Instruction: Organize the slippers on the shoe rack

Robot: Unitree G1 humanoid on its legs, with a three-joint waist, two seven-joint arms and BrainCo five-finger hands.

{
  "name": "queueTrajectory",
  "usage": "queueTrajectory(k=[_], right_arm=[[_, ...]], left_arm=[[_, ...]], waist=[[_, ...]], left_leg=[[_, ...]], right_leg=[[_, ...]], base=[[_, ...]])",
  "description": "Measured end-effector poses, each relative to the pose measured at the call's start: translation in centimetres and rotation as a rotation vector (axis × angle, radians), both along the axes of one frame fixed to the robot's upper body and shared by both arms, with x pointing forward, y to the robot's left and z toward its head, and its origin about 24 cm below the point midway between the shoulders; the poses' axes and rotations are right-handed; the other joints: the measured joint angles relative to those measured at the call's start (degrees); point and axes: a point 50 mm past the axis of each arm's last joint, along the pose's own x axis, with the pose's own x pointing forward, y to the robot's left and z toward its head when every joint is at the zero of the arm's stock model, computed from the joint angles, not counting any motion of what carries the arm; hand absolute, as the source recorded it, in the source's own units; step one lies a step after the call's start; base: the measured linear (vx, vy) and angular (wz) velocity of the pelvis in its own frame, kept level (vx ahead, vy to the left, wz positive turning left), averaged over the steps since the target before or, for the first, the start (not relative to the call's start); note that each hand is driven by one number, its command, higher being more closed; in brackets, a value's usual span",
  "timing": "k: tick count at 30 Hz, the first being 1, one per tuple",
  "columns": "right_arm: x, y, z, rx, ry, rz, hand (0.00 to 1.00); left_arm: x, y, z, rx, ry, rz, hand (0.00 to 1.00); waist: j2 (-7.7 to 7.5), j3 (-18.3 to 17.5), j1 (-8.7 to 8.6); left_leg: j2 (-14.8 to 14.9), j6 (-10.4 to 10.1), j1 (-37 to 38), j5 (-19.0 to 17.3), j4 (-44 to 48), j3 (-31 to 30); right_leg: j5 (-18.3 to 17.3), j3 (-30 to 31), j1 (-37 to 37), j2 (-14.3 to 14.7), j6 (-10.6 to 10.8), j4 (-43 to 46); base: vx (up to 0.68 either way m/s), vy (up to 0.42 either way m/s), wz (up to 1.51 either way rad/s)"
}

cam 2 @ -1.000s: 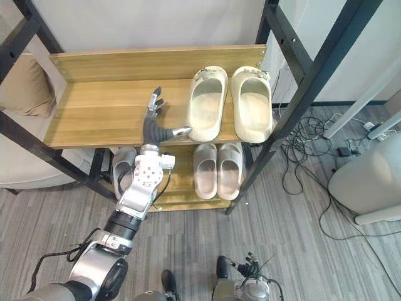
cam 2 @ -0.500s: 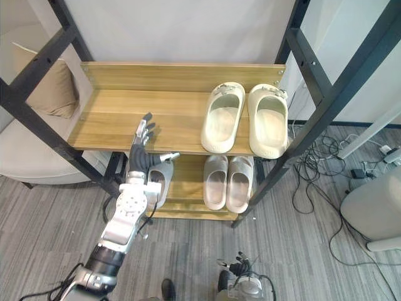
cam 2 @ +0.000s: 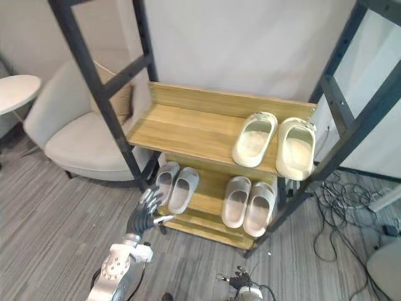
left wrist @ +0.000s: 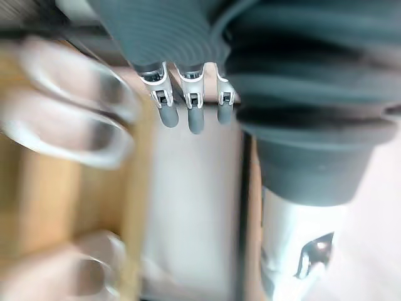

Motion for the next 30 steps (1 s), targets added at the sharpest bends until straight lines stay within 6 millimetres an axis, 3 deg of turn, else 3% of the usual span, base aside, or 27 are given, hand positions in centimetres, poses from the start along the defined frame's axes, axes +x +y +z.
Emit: queueTrajectory(k=[7, 10, 13, 15, 17, 20, 21, 22, 23, 24, 30], right_arm=[[-0.6, 0.1, -0.2, -0.007, 0.014, 0.015, 0.0], [-0.9, 0.2, -0.2, -0.016, 0.021, 0.046, 0.0], [-1.1, 0.2, -0.3, -0.017, 0.024, 0.046, 0.0], [-0.8, 0.2, -0.2, -0.017, 0.011, 0.051, 0.0], [-0.5, 0.6, -0.1, -0.015, 0.003, 0.067, 0.0], [0.1, 0.7, 0.1, -0.014, -0.023, 0.069, 0.0], [0.0, 0.7, 0.1, -0.014, -0.02, 0.067, 0.0], [0.0, 0.7, 0.0, -0.014, -0.02, 0.067, 0.0], [-0.1, 0.7, 0.0, -0.012, -0.016, 0.067, 0.0], [0.3, 1.2, 0.1, 0.0, -0.027, 0.067, 0.0], [1.9, -0.1, 0.7, -0.041, -0.065, 0.067, 0.0]], left_arm=[[-5.1, 2.0, -7.9, 0.265, 0.412, -0.08, 0.0], [-7.0, 2.6, -9.9, 0.354, 0.537, -0.101, 0.0], [-7.3, 3.0, -10.6, 0.4, 0.585, -0.085, 0.0], [-7.2, 2.7, -10.9, 0.421, 0.603, -0.092, 0.0], [-6.7, 3.0, -10.8, 0.452, 0.594, -0.095, 0.0], [-6.3, 2.8, -11.0, 0.465, 0.604, -0.11, 0.0], [-5.9, 2.6, -10.9, 0.468, 0.597, -0.117, 0.0], [-5.8, 2.6, -10.9, 0.47, 0.595, -0.116, 0.0], [-5.7, 2.7, -10.9, 0.478, 0.59, -0.108, 0.0], [-5.0, 3.1, -10.7, 0.495, 0.581, -0.098, 0.0], [-3.9, 2.2, -10.5, 0.484, 0.561, -0.089, 0.0]], waist=[[-1.3, -0.2, -0.07], [-1.76, -0.4, -0.16], [-1.8, -0.3, -0.34], [-1.56, 0.3, -0.44], [-3.24, 1.2, -0.62], [-3.61, 2.0, -1.76], [-3.7, 2.1, -1.97], [-3.77, 2.1, -1.98], [-4.09, 2.3, -2.0], [-5.41, 3.2, -1.84], [-1.13, 6.8, -1.78]], left_leg=[[-0.1, -0.1, 2.0, 0.1, 0.0, -0.5], [0.0, -0.1, 2.0, 0.1, 0.0, -0.5], [-0.1, -0.1, 2.6, -0.1, 0.0, -0.4], [-0.4, -0.2, 3.1, -1.0, 0.6, -0.3], [-1.8, 0.4, 2.7, -2.3, 2.4, -0.9], [-2.4, 0.4, 0.5, -2.8, 4.6, -5.8], [-2.9, -0.1, -1.5, -2.2, 5.0, -10.2], [-3.0, -0.2, -1.8, -2.0, 5.0, -10.8], [-3.5, -0.5, -2.8, -1.3, 4.8, -12.9], [-4.8, -1.7, -4.0, 0.2, 4.5, -15.9], [-2.1, -4.6, -10.3, 3.9, 5.8, -25.1]], right_leg=[[-0.2, -0.3, 2.2, 0.0, 0.3, 0.0], [-0.3, -0.2, 2.2, 0.0, 0.4, 0.1], [-1.2, 0.1, 2.0, -0.4, 0.4, 1.9], [-5.4, 0.5, -0.7, -2.3, 0.6, 9.9], [-10.1, 2.8, -3.8, -5.5, 0.7, 20.4], [-11.3, 15.2, -5.4, -4.0, -1.1, 25.3], [-12.9, 21.8, -4.9, -2.5, -3.0, 24.6], [-13.3, 22.9, -4.8, -2.3, -3.0, 24.2], [-14.9, 25.7, -4.0, -2.0, -2.5, 22.7], [-18.1, 26.4, -3.0, -2.5, 0.9, 20.0], [-15.4, 14.6, -0.6, 1.6, -0.8, 15.4]], base=[[-0.01, -0.006, 0.03], [0.0, 0.0, 0.0], [0.0, 0.001, -0.02], [-0.02, 0.017, -0.01], [-0.04, -0.005, 0.15], [-0.04, -0.036, 0.93], [-0.03, -0.06, 1.28], [-0.03, -0.101, 1.29], [-0.02, -0.154, 1.18], [-0.01, -0.136, 1.21], [-0.02, -0.154, 1.03]])
